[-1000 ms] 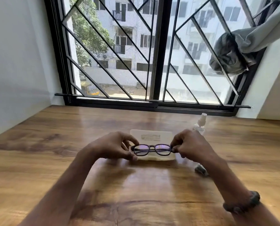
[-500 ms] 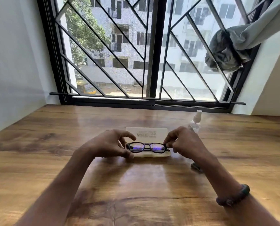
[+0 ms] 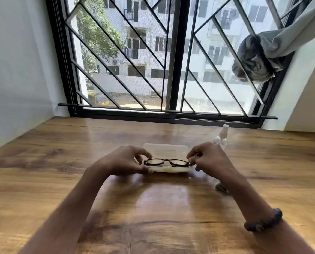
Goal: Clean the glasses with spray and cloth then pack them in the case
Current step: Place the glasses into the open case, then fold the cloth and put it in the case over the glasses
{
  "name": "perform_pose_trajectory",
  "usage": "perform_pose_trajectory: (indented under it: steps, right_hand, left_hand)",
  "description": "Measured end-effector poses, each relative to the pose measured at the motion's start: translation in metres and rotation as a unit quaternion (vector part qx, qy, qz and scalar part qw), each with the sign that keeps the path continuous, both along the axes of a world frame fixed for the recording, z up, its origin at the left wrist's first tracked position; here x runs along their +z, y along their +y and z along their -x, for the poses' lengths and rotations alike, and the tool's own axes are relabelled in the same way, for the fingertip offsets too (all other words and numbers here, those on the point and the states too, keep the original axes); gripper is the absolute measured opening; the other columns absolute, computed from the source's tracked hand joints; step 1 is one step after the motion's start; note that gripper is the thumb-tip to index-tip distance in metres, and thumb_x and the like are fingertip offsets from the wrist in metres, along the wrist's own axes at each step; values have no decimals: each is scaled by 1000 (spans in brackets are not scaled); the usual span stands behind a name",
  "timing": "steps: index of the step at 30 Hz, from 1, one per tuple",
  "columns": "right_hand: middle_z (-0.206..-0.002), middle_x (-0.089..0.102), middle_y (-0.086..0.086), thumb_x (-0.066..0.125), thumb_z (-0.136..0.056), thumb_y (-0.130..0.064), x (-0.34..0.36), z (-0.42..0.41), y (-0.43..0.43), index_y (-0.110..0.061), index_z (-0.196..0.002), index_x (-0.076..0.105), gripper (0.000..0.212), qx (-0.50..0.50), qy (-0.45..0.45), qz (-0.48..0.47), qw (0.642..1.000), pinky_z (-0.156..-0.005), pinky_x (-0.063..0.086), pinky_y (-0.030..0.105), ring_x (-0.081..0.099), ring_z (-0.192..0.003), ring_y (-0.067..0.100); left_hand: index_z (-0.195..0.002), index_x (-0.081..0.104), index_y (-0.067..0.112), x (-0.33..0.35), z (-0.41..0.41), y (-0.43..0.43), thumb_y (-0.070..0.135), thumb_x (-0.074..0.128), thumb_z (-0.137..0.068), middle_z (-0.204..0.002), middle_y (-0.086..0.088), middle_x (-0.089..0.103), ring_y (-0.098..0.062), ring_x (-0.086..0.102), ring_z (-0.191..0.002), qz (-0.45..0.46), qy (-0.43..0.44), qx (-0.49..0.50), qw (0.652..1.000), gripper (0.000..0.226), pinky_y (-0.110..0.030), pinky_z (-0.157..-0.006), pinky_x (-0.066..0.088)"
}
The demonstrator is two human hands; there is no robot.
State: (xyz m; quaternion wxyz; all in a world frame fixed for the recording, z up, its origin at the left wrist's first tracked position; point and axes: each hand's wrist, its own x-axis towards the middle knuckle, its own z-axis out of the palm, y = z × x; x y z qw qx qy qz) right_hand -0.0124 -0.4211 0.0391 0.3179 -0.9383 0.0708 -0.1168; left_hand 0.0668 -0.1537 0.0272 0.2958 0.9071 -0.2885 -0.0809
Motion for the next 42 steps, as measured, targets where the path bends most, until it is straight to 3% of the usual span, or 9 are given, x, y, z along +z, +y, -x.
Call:
perform_pose_trajectory:
  steps: [6,14,20,23,27,32,35,38,42]
  right_hand:
    - [-65,75,9,68,-85,0,1,-1,-2,-15,-79,76,19,4,-9,-12,1000,-56,60,45,74,-61,27]
    - [-64,73,1,66,-83,3,9,3,-4,-15,-78,76,21,-1,-54,-30,998,-45,45,17,66,-46,5]
    - [-64,73,-2,68,-83,0,14,6,-4,-18,-79,77,20,1,-89,-14,996,-53,47,19,66,-47,6]
    - [-64,73,-1,68,-84,0,15,7,-5,-17,-78,77,20,1,-92,-16,996,-52,48,19,66,-46,6]
    - [-66,74,4,73,-87,-5,32,18,-11,-12,-78,77,11,39,-116,-44,992,-44,42,13,63,-44,10]
    - [-67,73,9,75,-89,-11,40,52,-44,-11,-77,76,12,78,-114,-111,984,-45,41,22,61,-50,18]
    - [-66,73,-5,82,-83,-26,16,67,-61,-24,-74,76,11,-9,-90,20,996,-56,53,30,66,-60,9]
    - [-80,69,-15,80,-78,-47,-1,75,-65,-33,-86,75,18,-41,68,169,982,-67,53,28,65,-78,3]
    - [-79,72,-11,79,-84,-31,-1,71,-50,-30,-82,74,6,-1,60,146,987,-66,50,26,67,-78,10]
  left_hand:
    - [-122,70,37,0,0,0,49,82,-81,-104,6,68,-4,63,-84,2,-9,9,1000,44,-11,-69,44]
    - [-121,70,37,2,1,0,49,82,-82,-103,6,70,-11,67,-89,8,-6,21,1000,43,-18,-69,46]
    - [-125,67,37,3,3,-1,50,80,-83,-107,5,69,-14,70,-93,2,-2,24,1000,47,-15,-63,45]
    - [-125,67,36,6,4,1,51,80,-82,-105,6,69,-13,73,-89,10,-7,24,1000,47,-23,-74,51]
    - [-118,72,33,12,7,3,51,77,-84,-95,10,73,-5,69,-82,46,-98,60,992,39,-27,-79,53]
    - [-103,78,26,15,19,-14,37,78,-87,-82,12,70,-5,63,-64,210,-272,63,937,20,-7,-61,44]
    - [-101,80,22,9,29,-33,34,76,-89,-81,15,66,-11,60,-58,236,-314,6,920,17,-11,-58,43]
    - [-100,79,20,3,38,-49,35,72,-91,-82,17,63,-5,57,-55,242,-325,-52,913,19,-10,-58,40]
    - [-102,79,20,-3,43,-57,34,74,-92,-81,18,62,-1,54,-56,237,-316,-72,916,18,-9,-63,41]
